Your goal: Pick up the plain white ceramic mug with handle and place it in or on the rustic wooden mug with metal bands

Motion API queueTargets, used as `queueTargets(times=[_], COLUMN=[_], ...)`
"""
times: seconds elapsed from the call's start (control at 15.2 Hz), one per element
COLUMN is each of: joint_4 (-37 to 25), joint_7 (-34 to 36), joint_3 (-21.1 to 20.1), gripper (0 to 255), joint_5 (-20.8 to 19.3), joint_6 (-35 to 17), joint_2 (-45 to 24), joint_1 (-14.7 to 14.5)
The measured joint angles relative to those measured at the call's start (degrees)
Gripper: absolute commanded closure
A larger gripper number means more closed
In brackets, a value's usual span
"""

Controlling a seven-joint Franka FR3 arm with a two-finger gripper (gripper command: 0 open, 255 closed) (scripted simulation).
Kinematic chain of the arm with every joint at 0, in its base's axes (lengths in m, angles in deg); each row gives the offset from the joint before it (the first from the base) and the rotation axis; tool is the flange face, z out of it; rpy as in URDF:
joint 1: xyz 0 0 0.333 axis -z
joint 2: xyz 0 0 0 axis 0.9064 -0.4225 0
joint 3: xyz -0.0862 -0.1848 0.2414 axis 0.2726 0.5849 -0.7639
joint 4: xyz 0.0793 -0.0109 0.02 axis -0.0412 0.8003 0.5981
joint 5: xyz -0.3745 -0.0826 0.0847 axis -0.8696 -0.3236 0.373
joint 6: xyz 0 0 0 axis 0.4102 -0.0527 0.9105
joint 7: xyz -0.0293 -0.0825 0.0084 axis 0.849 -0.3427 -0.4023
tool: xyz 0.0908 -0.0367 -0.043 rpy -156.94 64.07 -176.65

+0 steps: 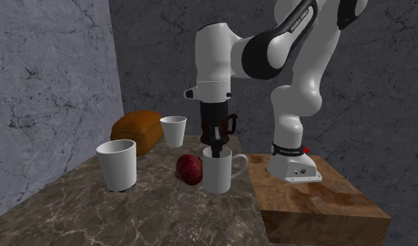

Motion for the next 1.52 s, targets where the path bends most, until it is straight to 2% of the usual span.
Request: queueTargets(times=[1.52], joint_4=[-12.2], joint_7=[-0.7], joint_3=[4.5], gripper=[255], joint_5=[-0.6], joint_6=[20.0], joint_2=[8.0], joint_1=[-0.4])
